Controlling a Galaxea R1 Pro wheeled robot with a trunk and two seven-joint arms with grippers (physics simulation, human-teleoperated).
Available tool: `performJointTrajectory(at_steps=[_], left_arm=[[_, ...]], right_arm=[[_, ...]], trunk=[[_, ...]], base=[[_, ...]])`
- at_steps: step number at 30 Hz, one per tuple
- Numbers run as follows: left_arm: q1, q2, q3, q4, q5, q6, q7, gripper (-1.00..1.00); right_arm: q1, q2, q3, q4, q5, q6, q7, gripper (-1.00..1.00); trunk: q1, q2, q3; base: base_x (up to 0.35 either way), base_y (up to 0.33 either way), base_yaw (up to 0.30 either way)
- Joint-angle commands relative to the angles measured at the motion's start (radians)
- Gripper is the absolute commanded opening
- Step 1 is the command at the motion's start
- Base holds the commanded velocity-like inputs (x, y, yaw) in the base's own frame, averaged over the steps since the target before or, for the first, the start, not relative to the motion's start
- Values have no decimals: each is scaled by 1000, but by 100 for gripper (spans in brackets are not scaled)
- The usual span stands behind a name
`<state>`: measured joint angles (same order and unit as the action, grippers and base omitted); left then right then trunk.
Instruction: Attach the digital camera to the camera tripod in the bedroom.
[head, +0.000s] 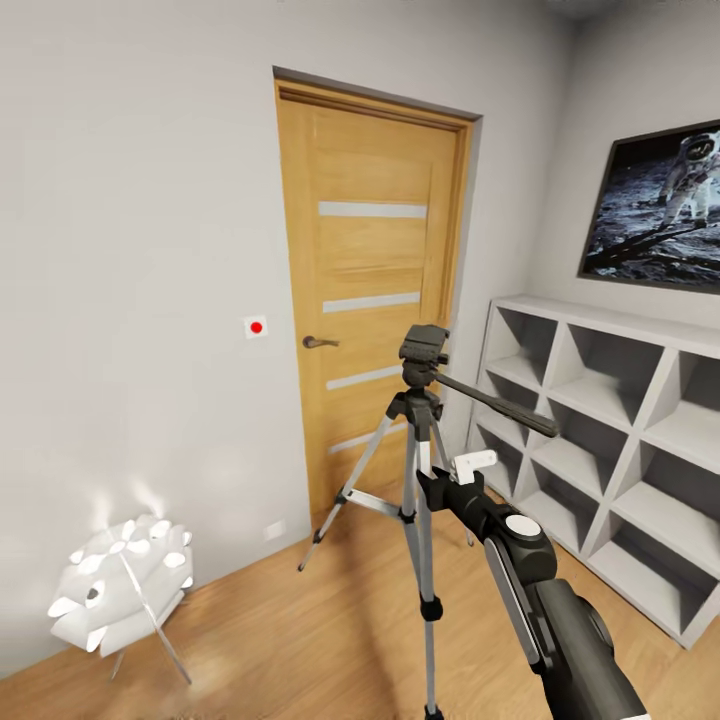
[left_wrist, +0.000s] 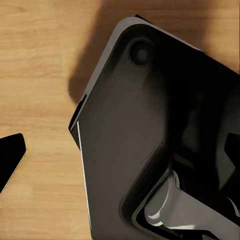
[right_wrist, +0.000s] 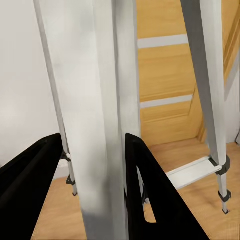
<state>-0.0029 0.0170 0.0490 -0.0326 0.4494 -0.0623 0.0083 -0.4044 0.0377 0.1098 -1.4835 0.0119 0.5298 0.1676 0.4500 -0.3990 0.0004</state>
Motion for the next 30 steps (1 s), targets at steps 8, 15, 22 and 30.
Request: performJointTrajectory(at_steps=[8, 15, 22, 30], left_arm=[[0, 0, 5, 1, -3, -2, 1, 100], [0, 0, 5, 0, -3, -2, 1, 100], [0, 0, 6, 1, -3, -2, 1, 100], [0, 0, 6, 1, -2, -2, 1, 100]], right_arm=[[-1, 1, -1, 0, 1, 4, 4, -100], [0, 1, -1, 0, 2, 4, 3, -100], [-1, 1, -1, 1, 1, 4, 3, -100], [0, 1, -1, 2, 0, 4, 3, -100]], trunk=[[0, -1, 0], [0, -1, 0], [0, -1, 0], [0, -1, 0]], base=[[-233, 235, 0], [-293, 125, 0], [-304, 110, 0], [-301, 165, 0]])
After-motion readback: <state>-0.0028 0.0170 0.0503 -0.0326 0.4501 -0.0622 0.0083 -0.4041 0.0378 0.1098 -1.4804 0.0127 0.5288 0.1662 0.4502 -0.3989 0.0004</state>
